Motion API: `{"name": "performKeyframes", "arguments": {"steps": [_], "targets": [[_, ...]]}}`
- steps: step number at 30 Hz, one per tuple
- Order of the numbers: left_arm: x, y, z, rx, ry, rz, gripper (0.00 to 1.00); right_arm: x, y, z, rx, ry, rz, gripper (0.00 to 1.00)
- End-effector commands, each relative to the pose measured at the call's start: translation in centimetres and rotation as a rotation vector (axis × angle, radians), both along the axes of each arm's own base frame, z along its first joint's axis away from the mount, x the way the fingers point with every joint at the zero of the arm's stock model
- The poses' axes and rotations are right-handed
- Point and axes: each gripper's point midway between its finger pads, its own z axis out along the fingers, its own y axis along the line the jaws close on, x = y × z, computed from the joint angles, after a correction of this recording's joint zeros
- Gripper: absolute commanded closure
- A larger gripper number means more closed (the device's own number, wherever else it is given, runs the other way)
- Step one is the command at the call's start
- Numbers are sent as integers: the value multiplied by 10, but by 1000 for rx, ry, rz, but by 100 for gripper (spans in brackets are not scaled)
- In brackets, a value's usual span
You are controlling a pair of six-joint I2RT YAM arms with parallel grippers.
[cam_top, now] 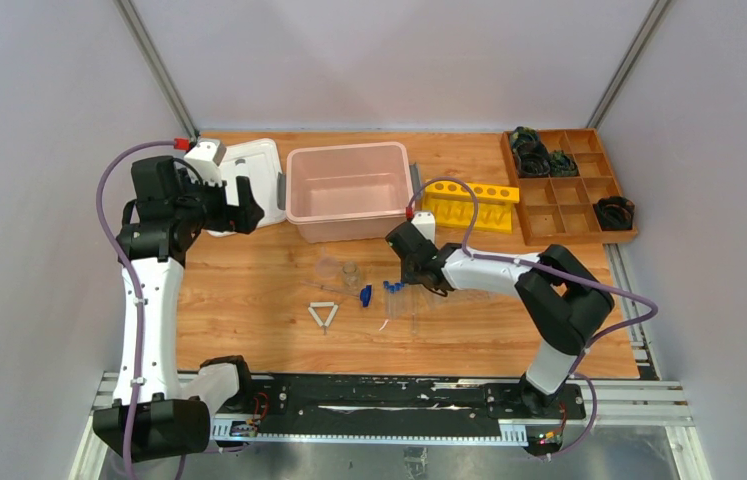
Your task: Organize the chemistry lab equipment
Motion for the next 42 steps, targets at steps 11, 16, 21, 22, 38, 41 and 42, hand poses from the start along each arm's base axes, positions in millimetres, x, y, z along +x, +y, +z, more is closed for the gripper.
{"name": "performKeyframes", "arguments": {"steps": [11,16,21,22,38,41,42], "targets": [[-11,-16,34,-48,-78,-69,0,1,4,26,53,-60,-46,90],[-17,-27,48,-87,-93,-111,0,-3,8,72,160,-118,-53,96],[-28,-53,59,-156,-79,-213,0,-13,12,137,279,-224,-33,100],[-32,-60,61,-165,-78,-240,0,-15,14,152,309,-251,-25,100],[-104,-159,84,-356,43,-682,0,0,113,372,632,-619,125,100],[-106,-165,78,-359,70,-707,0,-7,130,384,659,-653,155,100],[-106,-166,75,-360,80,-713,0,-9,133,385,658,-656,164,100]]}}
